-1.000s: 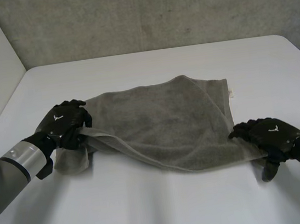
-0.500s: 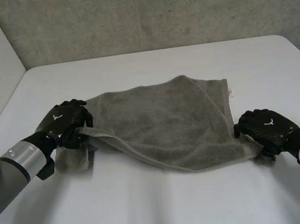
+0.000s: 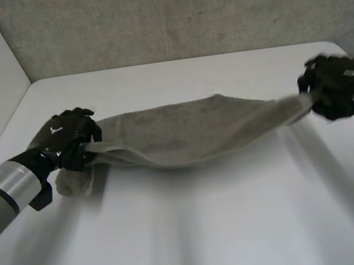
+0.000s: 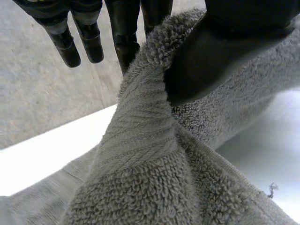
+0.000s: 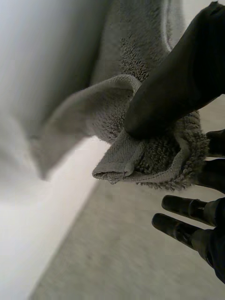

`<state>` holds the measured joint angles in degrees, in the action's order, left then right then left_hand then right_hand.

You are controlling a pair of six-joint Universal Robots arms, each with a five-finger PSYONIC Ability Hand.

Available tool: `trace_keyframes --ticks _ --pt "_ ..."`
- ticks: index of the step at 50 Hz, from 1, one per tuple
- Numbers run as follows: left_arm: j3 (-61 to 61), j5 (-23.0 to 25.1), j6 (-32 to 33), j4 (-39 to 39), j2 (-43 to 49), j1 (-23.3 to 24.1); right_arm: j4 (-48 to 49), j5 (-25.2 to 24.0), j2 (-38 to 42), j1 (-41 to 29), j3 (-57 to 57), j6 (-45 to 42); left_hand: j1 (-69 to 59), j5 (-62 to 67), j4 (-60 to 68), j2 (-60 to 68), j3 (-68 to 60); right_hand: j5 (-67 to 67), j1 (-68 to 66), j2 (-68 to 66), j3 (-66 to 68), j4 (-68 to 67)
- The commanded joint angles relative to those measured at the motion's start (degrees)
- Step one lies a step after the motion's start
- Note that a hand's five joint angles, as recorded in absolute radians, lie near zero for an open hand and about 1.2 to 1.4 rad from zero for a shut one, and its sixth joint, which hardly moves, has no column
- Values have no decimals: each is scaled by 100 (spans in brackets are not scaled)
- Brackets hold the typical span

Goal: Fold the towel.

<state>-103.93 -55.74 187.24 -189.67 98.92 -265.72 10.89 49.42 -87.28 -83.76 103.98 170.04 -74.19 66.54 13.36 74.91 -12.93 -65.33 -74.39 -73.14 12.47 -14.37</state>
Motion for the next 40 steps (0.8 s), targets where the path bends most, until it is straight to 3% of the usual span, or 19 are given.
trace_keyframes --ticks 1,13,18,25,28,40 --pt "-49 2 15 404 -874 -120 -902 -529 -755 325 -430 233 -581 346 -336 509 293 -467 -561 -686 -247 437" --pt "-356 20 -21 633 -1947 -59 -1863 -574 -720 361 -765 -463 -581 346 -336 509 293 -467 -561 -686 -247 437" --pt "-497 28 41 589 -1674 -50 -1854 -661 -571 343 -484 -551 -581 346 -336 509 293 -467 -561 -686 -247 437" --pt "-523 28 58 528 -1095 -33 -1924 -565 569 168 -290 -1138 -581 346 -336 509 293 -439 -533 -659 -247 437" --pt "-514 20 59 422 -954 -24 -2038 -521 983 97 -264 -1289 -581 346 -336 509 293 816 722 596 -247 437" --pt "-541 20 50 316 -822 -24 -2206 -530 1521 -17 -97 -1377 -581 346 -336 509 293 1630 1536 1411 -247 437"
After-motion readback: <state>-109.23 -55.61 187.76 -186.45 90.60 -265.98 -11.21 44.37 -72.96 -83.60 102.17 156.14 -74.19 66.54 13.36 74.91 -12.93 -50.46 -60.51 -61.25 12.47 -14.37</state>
